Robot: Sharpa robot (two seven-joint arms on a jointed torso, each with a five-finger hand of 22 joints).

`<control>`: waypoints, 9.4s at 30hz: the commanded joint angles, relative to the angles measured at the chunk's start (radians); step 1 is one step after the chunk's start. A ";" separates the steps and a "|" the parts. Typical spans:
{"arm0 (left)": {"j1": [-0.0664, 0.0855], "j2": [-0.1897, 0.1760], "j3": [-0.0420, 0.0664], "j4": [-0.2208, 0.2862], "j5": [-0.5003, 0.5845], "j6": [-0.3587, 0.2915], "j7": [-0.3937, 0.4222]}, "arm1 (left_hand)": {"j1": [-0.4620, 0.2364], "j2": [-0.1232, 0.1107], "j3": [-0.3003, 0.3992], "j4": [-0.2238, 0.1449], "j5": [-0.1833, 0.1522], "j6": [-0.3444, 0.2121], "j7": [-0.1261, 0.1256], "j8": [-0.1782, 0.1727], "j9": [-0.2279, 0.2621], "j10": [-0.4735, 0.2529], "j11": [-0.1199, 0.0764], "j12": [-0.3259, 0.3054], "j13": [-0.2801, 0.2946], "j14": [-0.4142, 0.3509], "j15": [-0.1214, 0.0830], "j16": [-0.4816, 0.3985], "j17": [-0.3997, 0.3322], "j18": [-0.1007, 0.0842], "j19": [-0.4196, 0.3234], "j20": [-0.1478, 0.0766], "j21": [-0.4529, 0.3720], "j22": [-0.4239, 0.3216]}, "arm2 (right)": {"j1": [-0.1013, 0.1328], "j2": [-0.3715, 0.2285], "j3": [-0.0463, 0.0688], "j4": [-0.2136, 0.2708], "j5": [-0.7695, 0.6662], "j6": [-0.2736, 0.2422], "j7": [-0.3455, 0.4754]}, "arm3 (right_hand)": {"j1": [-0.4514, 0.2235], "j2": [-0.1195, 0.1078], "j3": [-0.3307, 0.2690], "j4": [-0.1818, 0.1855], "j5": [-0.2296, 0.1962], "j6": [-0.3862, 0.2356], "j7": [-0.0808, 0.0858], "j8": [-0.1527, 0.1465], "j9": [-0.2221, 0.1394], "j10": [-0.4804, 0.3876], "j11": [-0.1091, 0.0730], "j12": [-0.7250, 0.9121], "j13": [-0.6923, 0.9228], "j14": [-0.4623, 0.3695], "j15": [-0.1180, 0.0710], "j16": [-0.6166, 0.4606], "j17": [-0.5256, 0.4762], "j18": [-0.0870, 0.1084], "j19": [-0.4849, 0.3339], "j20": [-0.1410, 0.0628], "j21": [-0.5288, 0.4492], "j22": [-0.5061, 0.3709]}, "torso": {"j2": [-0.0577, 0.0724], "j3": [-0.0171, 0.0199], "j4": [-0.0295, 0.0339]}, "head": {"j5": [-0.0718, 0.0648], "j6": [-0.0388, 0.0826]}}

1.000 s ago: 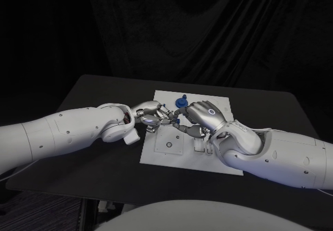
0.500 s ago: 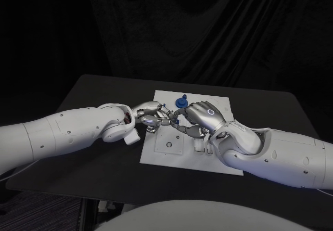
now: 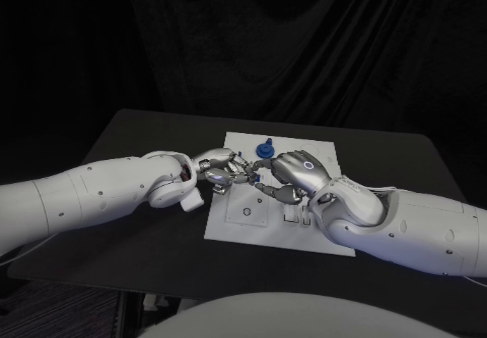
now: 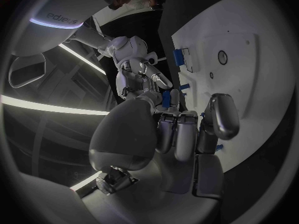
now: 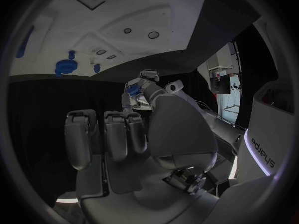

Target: Assemble the parts on the task board

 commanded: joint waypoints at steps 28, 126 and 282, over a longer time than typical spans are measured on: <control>0.109 0.073 0.002 -0.074 -0.178 0.013 -0.378 | -0.012 -0.022 0.233 -0.162 -0.160 -0.003 -0.002 0.007 0.096 0.104 -0.005 0.037 0.261 0.106 -0.013 0.003 0.263 -0.019 0.090 -0.010 0.125 0.188 | 0.141 -0.228 -0.026 0.127 -0.004 0.040 -0.071 | 0.049 -0.040 -0.025 0.134 0.004 -0.110 0.003 0.015 -0.116 0.106 0.000 0.003 0.263 0.105 -0.001 0.002 0.262 -0.007 0.084 0.001 -0.024 0.251 | -0.001 0.0125 -0.0073 | 0.006 0.000; 0.105 0.300 0.002 -0.194 -0.215 -0.006 -0.797 | -0.051 -0.003 0.317 -0.244 -0.203 0.006 -0.005 -0.035 0.067 0.104 -0.015 0.037 0.261 0.106 -0.031 0.003 0.263 -0.037 0.150 -0.031 0.190 0.206 | 0.200 -0.309 -0.029 0.107 -0.004 0.120 -0.117 | 0.063 -0.013 -0.010 0.131 0.001 0.031 -0.002 0.090 -0.061 0.106 -0.004 0.003 0.263 0.101 -0.005 -0.006 0.242 -0.003 0.077 -0.002 -0.037 0.246 | 0.022 0.0471 -0.0103 | -0.004 0.000; 0.186 0.123 0.002 -0.115 -0.426 -0.061 -0.648 | -0.195 0.007 -0.076 0.028 -0.520 0.089 -0.070 -0.012 0.409 0.104 -0.064 0.037 0.261 0.106 -0.069 0.003 0.263 -0.053 0.182 -0.068 0.248 0.232 | 0.199 -0.329 -0.029 0.106 -0.004 0.136 -0.128 | 0.059 -0.008 -0.005 0.126 0.000 0.060 -0.004 0.099 -0.044 0.103 -0.006 0.001 0.260 0.099 -0.007 -0.009 0.236 -0.003 0.077 -0.004 -0.039 0.246 | 0.021 0.0529 -0.0057 | -0.007 0.000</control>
